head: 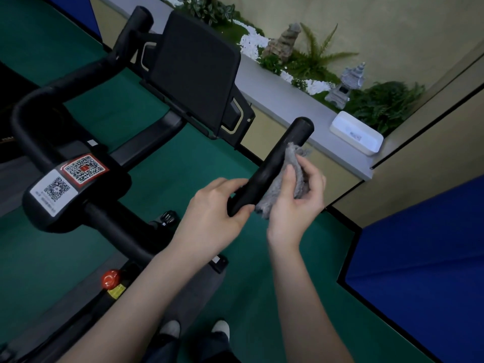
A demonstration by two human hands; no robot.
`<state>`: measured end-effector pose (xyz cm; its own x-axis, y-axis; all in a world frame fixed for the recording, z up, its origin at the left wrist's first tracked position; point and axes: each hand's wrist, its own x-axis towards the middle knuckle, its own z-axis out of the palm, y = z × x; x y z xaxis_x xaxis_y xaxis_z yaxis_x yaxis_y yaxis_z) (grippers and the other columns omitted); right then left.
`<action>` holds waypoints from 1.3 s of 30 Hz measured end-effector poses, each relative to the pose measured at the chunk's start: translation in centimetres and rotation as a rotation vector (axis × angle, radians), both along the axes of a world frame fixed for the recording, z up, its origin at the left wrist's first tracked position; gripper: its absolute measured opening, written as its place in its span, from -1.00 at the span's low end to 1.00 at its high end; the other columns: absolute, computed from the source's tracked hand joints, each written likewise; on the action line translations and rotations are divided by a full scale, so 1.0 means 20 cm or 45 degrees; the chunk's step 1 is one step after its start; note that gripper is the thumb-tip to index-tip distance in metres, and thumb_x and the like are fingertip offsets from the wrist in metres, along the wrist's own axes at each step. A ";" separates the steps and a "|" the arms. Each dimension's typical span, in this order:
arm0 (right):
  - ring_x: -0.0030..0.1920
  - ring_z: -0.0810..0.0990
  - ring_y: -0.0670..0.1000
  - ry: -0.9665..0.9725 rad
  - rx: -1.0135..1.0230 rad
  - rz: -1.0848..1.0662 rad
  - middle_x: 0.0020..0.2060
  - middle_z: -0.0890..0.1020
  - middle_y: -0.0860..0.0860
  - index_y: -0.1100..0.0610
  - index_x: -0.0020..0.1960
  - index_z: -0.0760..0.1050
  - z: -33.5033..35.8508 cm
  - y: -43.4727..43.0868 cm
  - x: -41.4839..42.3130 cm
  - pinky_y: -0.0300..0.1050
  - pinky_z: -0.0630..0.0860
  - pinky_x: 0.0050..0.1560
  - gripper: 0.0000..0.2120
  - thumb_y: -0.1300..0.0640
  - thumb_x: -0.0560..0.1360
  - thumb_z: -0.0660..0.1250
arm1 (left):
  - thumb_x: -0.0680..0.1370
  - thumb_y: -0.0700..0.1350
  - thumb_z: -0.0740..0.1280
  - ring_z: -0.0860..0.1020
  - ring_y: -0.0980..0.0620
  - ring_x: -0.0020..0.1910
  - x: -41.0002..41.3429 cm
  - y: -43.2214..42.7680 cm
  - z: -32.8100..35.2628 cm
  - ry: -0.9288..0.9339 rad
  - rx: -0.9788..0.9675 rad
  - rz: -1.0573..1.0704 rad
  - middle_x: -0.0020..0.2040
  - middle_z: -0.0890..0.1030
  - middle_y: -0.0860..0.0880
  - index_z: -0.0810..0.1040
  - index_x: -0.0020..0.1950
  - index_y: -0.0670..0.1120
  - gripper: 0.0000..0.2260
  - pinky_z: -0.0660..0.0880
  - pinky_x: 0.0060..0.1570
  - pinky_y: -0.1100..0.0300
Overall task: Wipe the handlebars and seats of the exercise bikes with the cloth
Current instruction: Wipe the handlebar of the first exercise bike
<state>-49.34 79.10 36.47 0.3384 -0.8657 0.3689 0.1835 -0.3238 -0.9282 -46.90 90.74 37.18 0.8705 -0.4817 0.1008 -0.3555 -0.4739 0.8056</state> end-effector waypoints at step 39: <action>0.06 0.63 0.20 -0.045 1.028 0.428 0.05 0.64 0.25 0.33 0.14 0.51 -0.10 0.04 -0.06 0.14 0.52 0.20 -0.82 0.32 0.58 0.21 | 0.48 -0.06 0.41 0.46 0.28 -0.05 -0.03 0.01 0.04 -0.037 0.035 -0.024 -0.03 0.53 0.20 0.53 0.29 0.07 -0.63 0.31 -0.07 0.54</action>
<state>-50.50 79.99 34.49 0.6224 -0.7234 -0.2989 0.1843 0.5066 -0.8422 -47.43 90.88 38.08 0.8581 -0.5010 0.1125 -0.3877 -0.4885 0.7817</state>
